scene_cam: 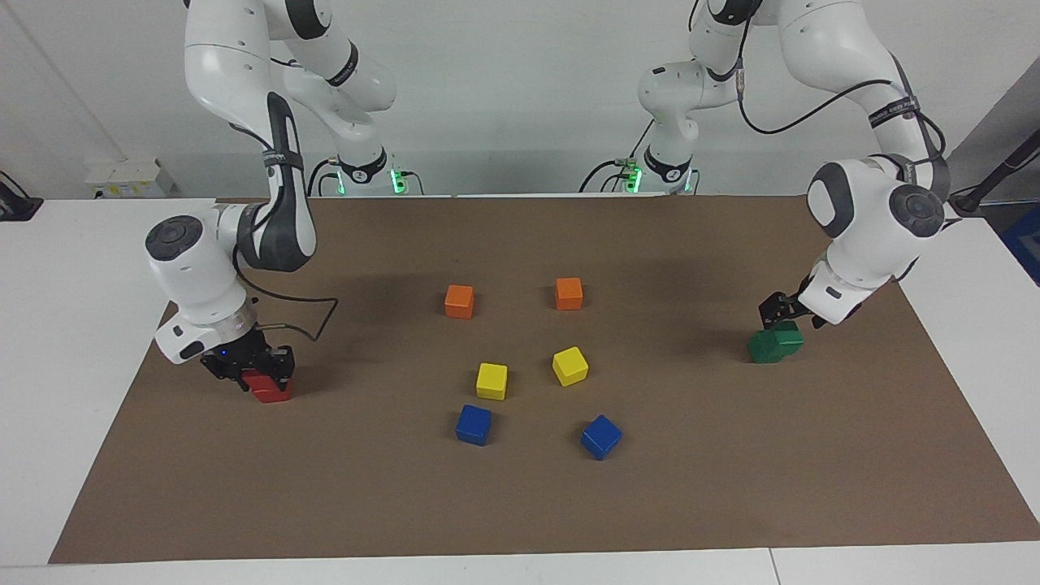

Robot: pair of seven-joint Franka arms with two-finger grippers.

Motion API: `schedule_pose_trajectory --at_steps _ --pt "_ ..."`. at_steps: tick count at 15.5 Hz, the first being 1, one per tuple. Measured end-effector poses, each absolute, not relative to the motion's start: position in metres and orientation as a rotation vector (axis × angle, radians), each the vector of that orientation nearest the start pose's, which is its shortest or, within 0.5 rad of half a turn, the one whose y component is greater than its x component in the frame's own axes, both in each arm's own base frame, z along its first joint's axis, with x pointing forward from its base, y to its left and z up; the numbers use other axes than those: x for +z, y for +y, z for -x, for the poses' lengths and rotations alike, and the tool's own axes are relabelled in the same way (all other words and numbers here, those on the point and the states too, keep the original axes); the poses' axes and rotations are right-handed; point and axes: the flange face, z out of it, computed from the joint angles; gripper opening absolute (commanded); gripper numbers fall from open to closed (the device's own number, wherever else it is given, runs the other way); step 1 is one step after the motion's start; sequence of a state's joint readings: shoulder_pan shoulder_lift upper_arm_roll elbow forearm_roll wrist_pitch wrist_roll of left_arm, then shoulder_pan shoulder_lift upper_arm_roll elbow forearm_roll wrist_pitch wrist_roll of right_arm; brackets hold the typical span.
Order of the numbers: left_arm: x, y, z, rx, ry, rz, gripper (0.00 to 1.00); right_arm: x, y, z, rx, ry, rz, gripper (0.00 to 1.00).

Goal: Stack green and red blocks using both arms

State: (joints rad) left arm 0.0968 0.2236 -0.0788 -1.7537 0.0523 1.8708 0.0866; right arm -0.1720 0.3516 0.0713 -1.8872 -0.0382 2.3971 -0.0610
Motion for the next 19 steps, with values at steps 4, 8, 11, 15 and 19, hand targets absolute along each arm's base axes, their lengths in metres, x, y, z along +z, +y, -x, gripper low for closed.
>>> schedule_pose_trajectory --at_steps 4,8,11,15,19 --pt "0.514 -0.001 -0.581 0.184 0.056 3.096 1.00 0.341 -0.064 -0.641 -0.259 0.022 3.147 1.00" --pt "0.554 -0.004 -0.552 0.159 0.027 3.087 1.00 0.398 -0.056 -0.641 -0.142 0.004 3.155 1.00" --pt "0.550 -0.004 -0.551 0.171 0.018 3.102 1.00 0.482 -0.046 -0.620 -0.088 -0.018 3.165 1.00" --pt "0.548 -0.017 -0.551 0.176 -0.009 3.113 1.00 0.568 -0.015 -0.566 -0.033 -0.078 3.179 1.00" --pt "0.548 -0.016 -0.551 0.175 -0.016 3.115 1.00 0.590 -0.010 -0.540 0.060 -0.086 3.181 1.00"
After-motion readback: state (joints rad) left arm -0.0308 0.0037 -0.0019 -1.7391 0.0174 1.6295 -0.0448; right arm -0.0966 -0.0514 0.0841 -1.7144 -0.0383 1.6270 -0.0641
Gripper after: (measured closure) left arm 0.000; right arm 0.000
